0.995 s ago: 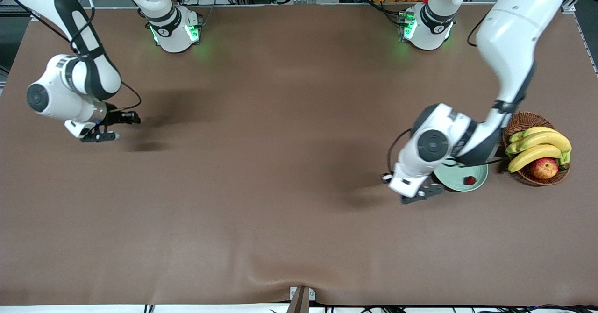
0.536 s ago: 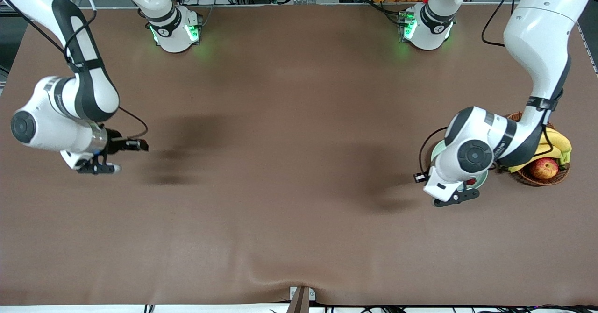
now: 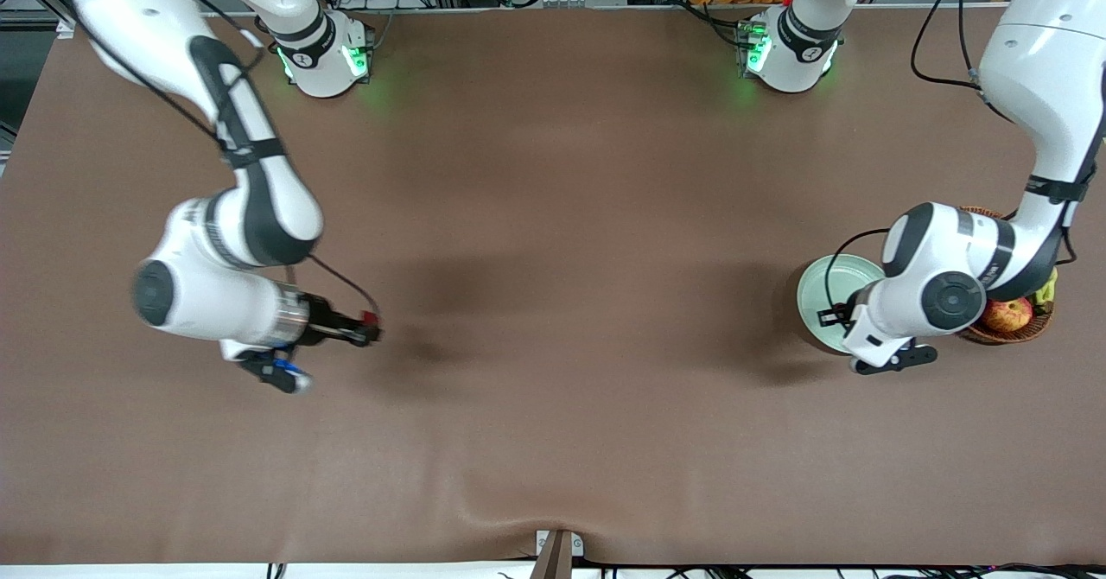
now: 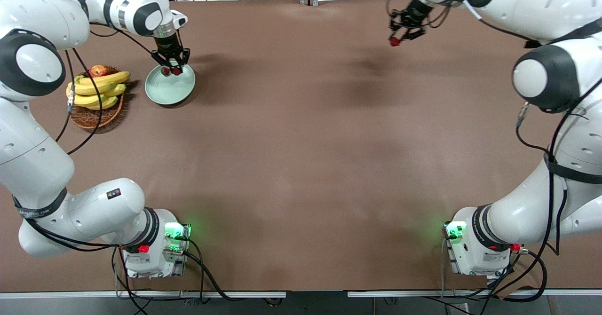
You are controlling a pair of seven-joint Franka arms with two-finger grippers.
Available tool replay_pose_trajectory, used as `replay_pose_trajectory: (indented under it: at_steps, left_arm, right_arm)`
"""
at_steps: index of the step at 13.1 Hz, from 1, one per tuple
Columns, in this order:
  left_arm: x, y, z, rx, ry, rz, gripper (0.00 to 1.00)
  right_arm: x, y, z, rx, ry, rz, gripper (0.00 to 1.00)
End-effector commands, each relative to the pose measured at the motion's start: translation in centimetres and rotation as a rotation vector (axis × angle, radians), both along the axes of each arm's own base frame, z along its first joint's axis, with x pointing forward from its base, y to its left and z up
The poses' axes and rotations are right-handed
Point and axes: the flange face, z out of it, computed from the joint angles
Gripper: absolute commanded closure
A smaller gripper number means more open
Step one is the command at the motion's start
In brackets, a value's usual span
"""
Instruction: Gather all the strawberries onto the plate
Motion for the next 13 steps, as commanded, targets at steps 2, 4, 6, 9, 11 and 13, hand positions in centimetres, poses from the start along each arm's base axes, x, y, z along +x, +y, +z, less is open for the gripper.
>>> replay_pose_trajectory:
  at_steps: [2,4,6,9,11,13]
  left_arm:
    - [-0.2,2.2,0.4,0.008,-0.010,-0.016,0.00]
    - [0.3,3.5,1.5,0.001,-0.024,-0.045,0.00]
    - [0.8,2.7,3.0,-0.007,-0.050,-0.044,0.00]
    - [0.9,-1.5,4.6,-0.034,-0.077,-0.058,0.00]
    - [0.7,-4.2,4.6,-0.052,-0.082,-0.051,0.00]
    - [0.3,-7.8,4.4,-0.051,-0.085,-0.038,0.00]
  right_arm:
    - [1.1,10.5,-0.3,0.041,-0.033,-0.197,1.00]
    - [0.0,15.6,-1.3,0.075,-0.077,-0.280,1.00]
    - [-1.4,21.2,-1.8,0.125,-0.106,-0.356,1.00]
    - [-3.9,28.1,-4.4,0.189,-0.130,-0.432,1.00]
    - [-5.9,31.4,-6.7,0.226,-0.163,-0.450,1.00]
    - [-7.9,33.8,-8.3,0.247,-0.190,-0.439,1.00]
